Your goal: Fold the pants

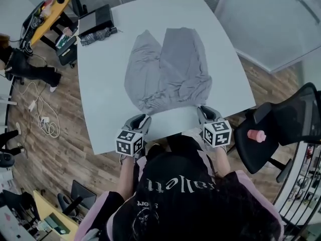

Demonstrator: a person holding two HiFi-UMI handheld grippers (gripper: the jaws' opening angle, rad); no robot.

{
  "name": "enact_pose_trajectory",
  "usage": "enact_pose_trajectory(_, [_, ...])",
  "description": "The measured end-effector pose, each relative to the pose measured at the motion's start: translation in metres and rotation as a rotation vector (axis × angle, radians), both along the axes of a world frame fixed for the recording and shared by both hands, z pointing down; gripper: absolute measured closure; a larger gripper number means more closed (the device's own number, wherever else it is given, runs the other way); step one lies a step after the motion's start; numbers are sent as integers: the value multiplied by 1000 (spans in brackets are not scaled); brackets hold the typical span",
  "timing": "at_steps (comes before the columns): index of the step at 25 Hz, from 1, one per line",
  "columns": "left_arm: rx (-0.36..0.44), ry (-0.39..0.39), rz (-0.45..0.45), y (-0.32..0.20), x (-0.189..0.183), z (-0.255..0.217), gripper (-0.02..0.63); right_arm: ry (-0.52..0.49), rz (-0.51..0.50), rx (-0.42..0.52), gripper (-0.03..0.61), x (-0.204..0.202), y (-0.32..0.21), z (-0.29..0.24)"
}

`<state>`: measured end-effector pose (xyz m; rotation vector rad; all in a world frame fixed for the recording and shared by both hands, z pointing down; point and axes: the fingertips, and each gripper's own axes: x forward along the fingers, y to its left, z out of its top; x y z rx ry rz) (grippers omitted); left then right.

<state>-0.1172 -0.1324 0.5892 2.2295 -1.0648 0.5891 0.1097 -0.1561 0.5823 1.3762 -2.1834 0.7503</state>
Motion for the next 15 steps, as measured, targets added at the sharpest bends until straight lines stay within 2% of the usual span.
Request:
enact_pose_trajectory(1, [-23, -8, -8, 0, -1, 7, 495, 6, 4, -17, 546, 7, -1, 7])
enact_pose_trajectory(6, [-122, -56, -41, -1, -7, 40, 472, 34, 12, -90, 540, 34, -10, 38])
enact_pose_trajectory(9, [-185, -67, -48, 0, -6, 61, 450, 63, -13, -132, 485, 43, -14, 55])
enact_pose_trajectory(15, [-245, -114, -79, -6, -8, 85, 446, 137, -86, -190, 437, 50, -18, 84])
